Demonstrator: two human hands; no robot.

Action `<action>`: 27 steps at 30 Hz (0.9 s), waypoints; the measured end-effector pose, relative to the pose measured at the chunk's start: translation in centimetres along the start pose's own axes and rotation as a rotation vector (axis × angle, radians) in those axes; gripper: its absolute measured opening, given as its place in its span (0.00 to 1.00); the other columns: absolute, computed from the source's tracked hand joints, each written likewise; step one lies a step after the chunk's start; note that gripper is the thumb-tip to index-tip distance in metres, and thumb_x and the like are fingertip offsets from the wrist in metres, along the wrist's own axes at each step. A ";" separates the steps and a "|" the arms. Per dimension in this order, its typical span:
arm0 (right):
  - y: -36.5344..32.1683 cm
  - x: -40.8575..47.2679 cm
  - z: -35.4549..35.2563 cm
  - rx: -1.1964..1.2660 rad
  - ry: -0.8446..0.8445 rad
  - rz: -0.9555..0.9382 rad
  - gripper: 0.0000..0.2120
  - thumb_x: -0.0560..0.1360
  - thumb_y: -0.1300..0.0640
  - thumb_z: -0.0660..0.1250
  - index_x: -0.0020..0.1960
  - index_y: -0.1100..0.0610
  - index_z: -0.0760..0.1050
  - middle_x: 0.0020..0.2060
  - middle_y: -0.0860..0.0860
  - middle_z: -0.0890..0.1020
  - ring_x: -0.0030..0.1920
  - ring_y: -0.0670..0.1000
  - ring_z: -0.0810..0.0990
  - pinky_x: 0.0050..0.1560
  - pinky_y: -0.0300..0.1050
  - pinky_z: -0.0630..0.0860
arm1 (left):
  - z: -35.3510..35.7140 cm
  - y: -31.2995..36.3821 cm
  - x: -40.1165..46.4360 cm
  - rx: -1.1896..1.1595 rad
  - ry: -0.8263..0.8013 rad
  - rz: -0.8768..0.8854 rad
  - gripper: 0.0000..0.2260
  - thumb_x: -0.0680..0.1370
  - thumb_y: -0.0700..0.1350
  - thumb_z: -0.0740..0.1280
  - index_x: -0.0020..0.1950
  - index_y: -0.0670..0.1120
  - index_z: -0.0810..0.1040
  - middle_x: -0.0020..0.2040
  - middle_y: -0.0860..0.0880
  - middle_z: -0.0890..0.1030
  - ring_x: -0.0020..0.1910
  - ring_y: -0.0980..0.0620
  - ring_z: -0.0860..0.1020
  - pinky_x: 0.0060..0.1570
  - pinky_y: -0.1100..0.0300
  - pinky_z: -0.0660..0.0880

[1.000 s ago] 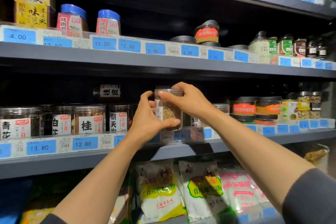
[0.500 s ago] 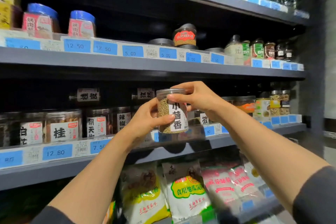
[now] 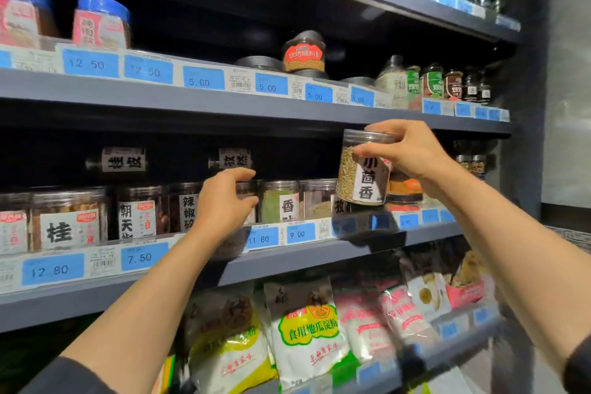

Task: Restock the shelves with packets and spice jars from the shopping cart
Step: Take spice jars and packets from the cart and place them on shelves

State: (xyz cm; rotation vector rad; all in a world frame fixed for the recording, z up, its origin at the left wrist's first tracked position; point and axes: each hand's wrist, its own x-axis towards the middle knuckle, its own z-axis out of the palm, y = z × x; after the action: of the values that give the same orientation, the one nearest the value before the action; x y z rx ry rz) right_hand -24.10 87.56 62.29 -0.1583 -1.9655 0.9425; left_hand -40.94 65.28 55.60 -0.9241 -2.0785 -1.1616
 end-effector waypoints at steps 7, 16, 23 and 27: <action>-0.8 -0.4 5.7 0.031 -0.120 -0.116 0.28 0.59 0.47 0.80 0.57 0.53 0.79 0.50 0.48 0.82 0.51 0.47 0.81 0.51 0.45 0.78 | -4.0 -2.2 -0.7 0.321 0.015 -0.008 0.25 0.73 0.47 0.74 0.68 0.50 0.74 0.66 0.49 0.77 0.64 0.48 0.74 0.60 0.51 0.73; -2.5 0.2 14.3 0.061 -0.212 -0.246 0.30 0.61 0.48 0.79 0.61 0.54 0.77 0.51 0.47 0.81 0.50 0.44 0.80 0.52 0.42 0.78 | -8.6 -8.0 -5.8 0.632 0.148 0.197 0.18 0.80 0.55 0.61 0.54 0.43 0.84 0.57 0.45 0.83 0.69 0.44 0.72 0.70 0.43 0.64; -1.5 0.0 17.8 -0.076 -0.298 -0.192 0.30 0.64 0.45 0.76 0.62 0.54 0.75 0.54 0.47 0.79 0.53 0.47 0.78 0.49 0.40 0.75 | -8.0 -9.3 -6.5 0.760 0.158 0.312 0.22 0.79 0.53 0.52 0.48 0.49 0.85 0.52 0.49 0.85 0.63 0.45 0.78 0.69 0.50 0.54; -0.7 -1.0 17.6 -0.103 -0.392 -0.220 0.19 0.65 0.46 0.76 0.52 0.50 0.78 0.47 0.44 0.81 0.48 0.45 0.79 0.48 0.41 0.77 | -7.4 -9.9 -6.5 0.778 0.178 0.343 0.21 0.79 0.52 0.53 0.47 0.49 0.86 0.50 0.50 0.85 0.62 0.45 0.79 0.68 0.51 0.54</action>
State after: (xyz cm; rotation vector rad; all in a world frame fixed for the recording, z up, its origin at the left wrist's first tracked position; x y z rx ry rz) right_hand -37.16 76.85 57.06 0.1969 -2.3347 0.7693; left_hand -43.81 53.10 49.33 -0.7078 -1.8796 -0.1978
